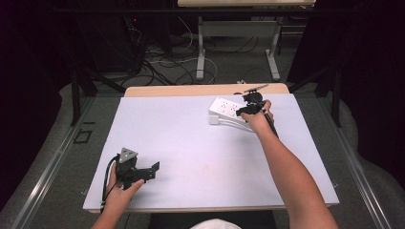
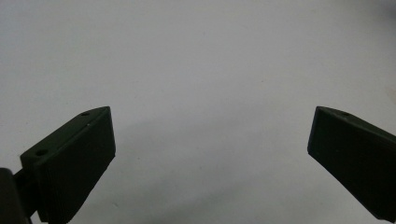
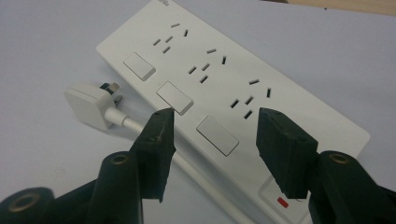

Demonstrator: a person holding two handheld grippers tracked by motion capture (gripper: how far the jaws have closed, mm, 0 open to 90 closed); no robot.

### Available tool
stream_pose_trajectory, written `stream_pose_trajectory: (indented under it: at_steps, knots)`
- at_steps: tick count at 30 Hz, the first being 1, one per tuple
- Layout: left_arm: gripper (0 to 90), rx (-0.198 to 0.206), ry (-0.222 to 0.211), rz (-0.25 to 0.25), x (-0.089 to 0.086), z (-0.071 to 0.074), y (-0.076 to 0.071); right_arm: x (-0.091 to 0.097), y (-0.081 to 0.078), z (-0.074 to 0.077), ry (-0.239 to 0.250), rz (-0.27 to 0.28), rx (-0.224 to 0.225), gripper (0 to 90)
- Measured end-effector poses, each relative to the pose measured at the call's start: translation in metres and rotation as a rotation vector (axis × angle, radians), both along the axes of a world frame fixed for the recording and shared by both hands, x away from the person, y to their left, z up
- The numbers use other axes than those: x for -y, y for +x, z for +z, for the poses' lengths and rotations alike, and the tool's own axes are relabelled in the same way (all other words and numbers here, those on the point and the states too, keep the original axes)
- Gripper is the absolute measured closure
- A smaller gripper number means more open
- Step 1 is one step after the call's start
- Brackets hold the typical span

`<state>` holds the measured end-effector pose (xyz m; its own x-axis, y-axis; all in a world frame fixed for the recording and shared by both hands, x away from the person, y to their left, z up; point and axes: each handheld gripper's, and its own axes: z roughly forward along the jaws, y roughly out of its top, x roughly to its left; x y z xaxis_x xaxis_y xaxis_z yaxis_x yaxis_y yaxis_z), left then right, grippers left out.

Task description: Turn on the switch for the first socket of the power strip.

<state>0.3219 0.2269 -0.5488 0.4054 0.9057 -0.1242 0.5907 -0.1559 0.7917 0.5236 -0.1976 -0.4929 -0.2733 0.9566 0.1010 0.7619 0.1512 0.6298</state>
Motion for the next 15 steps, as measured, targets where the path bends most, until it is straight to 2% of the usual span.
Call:
stream_pose_trajectory:
  at_steps: [5,8,10,11,15]
  knots:
    - [0.7,-0.003,0.001,0.001,0.000,0.000,0.000,-0.001,-0.005,0.004,0.017,0.019,0.005,37.5]
    - [0.7,-0.007,0.009,-0.002,0.000,0.000,0.000,0.000,-0.008,0.007,0.004,0.050,0.020,27.2]
    - [0.7,-0.005,0.009,-0.003,0.001,0.000,0.000,-0.002,-0.011,0.007,0.012,0.053,0.009,21.7]
    - [0.7,-0.005,0.008,-0.002,0.001,0.001,0.000,-0.001,-0.012,0.007,-0.006,0.063,0.011,20.1]
    - [0.7,-0.007,0.010,-0.003,0.001,0.000,0.000,-0.008,-0.018,0.009,0.006,0.084,-0.008,13.0]
